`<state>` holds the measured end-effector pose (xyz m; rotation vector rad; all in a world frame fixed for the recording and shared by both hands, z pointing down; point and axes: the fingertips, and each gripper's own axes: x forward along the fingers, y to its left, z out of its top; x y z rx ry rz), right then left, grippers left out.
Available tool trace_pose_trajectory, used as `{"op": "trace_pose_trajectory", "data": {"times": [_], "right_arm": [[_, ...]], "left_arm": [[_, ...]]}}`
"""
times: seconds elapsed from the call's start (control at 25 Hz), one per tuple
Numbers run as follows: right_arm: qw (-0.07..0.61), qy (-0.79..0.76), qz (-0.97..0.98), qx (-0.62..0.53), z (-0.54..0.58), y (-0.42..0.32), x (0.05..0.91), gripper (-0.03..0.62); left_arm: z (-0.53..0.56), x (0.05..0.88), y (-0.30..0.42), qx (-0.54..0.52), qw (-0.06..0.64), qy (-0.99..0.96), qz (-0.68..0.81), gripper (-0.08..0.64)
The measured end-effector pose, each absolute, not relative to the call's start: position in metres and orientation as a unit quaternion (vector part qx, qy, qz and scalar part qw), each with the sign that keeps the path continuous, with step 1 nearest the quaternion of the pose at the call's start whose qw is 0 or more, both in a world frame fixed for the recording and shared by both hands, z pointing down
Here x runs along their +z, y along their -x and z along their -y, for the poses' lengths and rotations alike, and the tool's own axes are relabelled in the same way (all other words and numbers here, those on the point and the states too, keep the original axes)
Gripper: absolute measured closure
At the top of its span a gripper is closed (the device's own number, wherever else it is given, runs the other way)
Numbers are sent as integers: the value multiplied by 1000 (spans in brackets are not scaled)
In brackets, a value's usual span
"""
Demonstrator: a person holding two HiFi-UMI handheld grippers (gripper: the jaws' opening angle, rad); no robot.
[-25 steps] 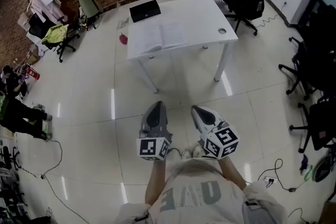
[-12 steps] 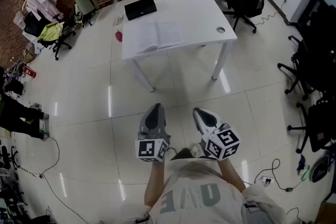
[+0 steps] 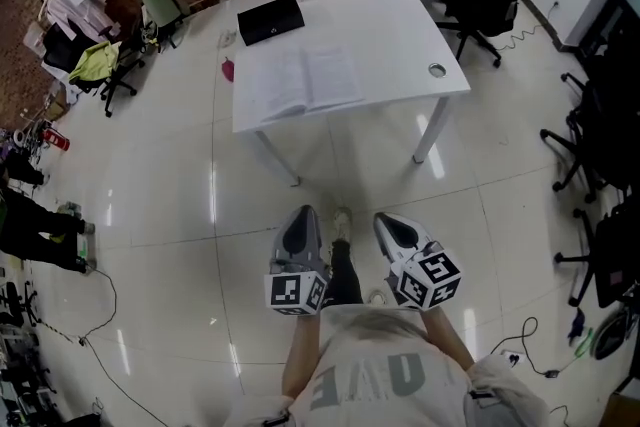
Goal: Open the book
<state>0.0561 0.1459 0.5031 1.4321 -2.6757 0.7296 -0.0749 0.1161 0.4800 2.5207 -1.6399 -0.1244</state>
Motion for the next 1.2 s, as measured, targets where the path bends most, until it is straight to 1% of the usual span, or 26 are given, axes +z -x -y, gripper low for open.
{"op": "trace_pose_trajectory", "data": {"times": [0.12, 0.28, 0.4, 0.56, 0.64, 0.72, 0.84, 0.88, 1.0, 1.2], "right_arm": [[8, -464, 856, 228, -85, -51, 502, 589], [5, -483, 851, 209, 8, -40, 493, 588], [27, -520, 835, 181, 79, -37, 493, 588], [60, -526, 827, 192, 152, -29, 513, 575], [69, -512, 831, 205, 179, -25, 527, 314], [83, -510, 829, 213, 197, -29, 548, 304], [119, -506, 821, 238, 214, -38, 593, 229], [131, -502, 818, 248, 218, -41, 608, 220], [160, -489, 811, 277, 221, -45, 640, 212], [178, -478, 799, 319, 228, -46, 669, 206]], "left_arm": [[-53, 478, 79, -52, 64, -839, 538, 544], [40, 464, 84, -55, 42, -853, 518, 543], [107, 460, 88, -53, 25, -864, 501, 543], [179, 471, 96, -42, 34, -873, 484, 543], [208, 478, 101, -36, 44, -871, 488, 543], [229, 489, 99, -30, 59, -868, 493, 543], [247, 510, 93, -15, 74, -865, 496, 543], [250, 517, 92, -10, 78, -863, 499, 543], [256, 539, 84, 10, 90, -863, 498, 543], [262, 570, 74, 42, 108, -867, 485, 543]]}}
